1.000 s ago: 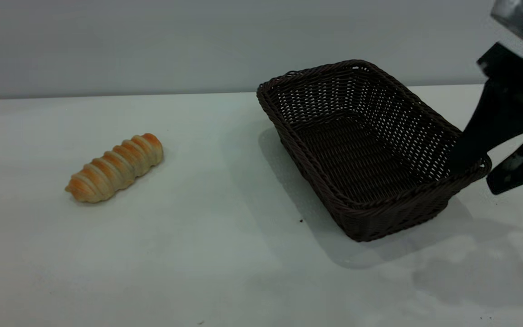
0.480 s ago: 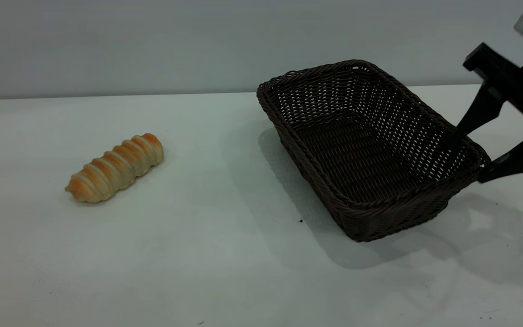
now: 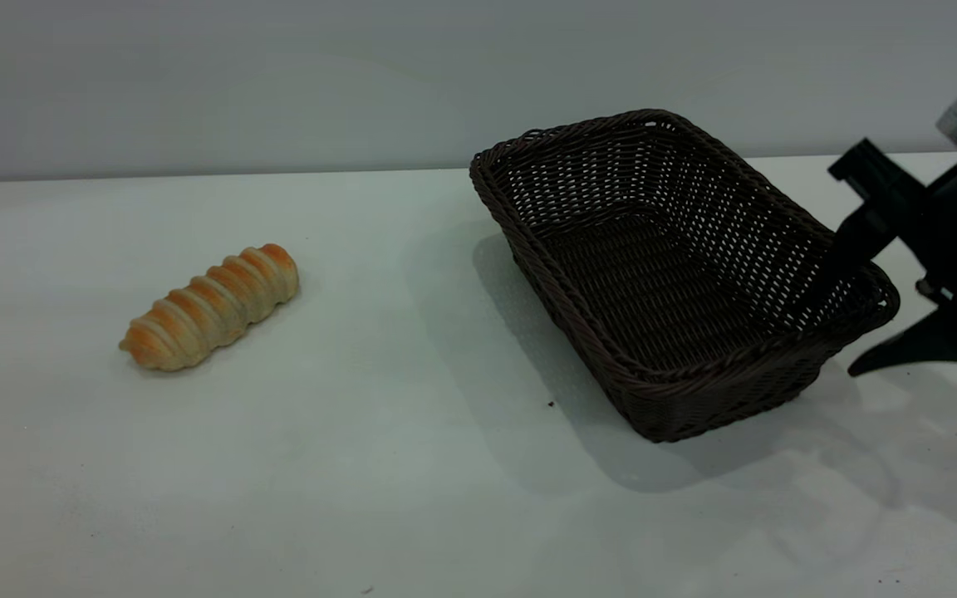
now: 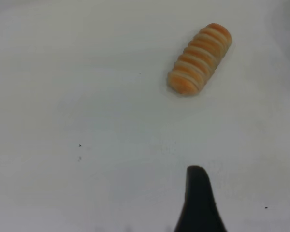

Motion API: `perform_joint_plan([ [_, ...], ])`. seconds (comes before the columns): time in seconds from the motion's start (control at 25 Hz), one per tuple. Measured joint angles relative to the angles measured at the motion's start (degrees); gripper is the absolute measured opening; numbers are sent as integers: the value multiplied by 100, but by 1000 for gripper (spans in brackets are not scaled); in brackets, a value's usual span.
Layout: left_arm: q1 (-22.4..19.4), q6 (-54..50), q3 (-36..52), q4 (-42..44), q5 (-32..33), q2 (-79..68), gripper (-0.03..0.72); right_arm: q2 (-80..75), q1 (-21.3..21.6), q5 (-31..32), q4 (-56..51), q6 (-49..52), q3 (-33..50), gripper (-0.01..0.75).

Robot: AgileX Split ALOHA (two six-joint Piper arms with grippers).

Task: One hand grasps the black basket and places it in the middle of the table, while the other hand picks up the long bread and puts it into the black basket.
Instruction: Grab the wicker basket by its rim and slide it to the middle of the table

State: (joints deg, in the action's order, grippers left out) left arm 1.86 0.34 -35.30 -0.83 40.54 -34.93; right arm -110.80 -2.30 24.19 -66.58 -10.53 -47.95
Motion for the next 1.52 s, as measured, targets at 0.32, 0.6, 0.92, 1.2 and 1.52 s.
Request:
perform_joint_plan([
  [0.32, 0, 0, 0, -6, -45, 0, 553, -983, -114, -321, -482, -274, -511, 369],
  [0.6, 0, 0, 0, -6, -45, 0, 553, -923, -114, -186, -276, -240, -551, 154],
  [0.92, 0, -34, 0, -6, 182, 0, 553, -187, -114, 224, 928, -536, -727, 154],
  [1.2, 0, -34, 0, -6, 239, 0, 553, -389, -354, 1659, 2767, -543, -2039, 153],
  [1.52, 0, -34, 0, -11, 352, 0, 553, -1388, -1138, 2568, 3777, -285, -3764, 152],
])
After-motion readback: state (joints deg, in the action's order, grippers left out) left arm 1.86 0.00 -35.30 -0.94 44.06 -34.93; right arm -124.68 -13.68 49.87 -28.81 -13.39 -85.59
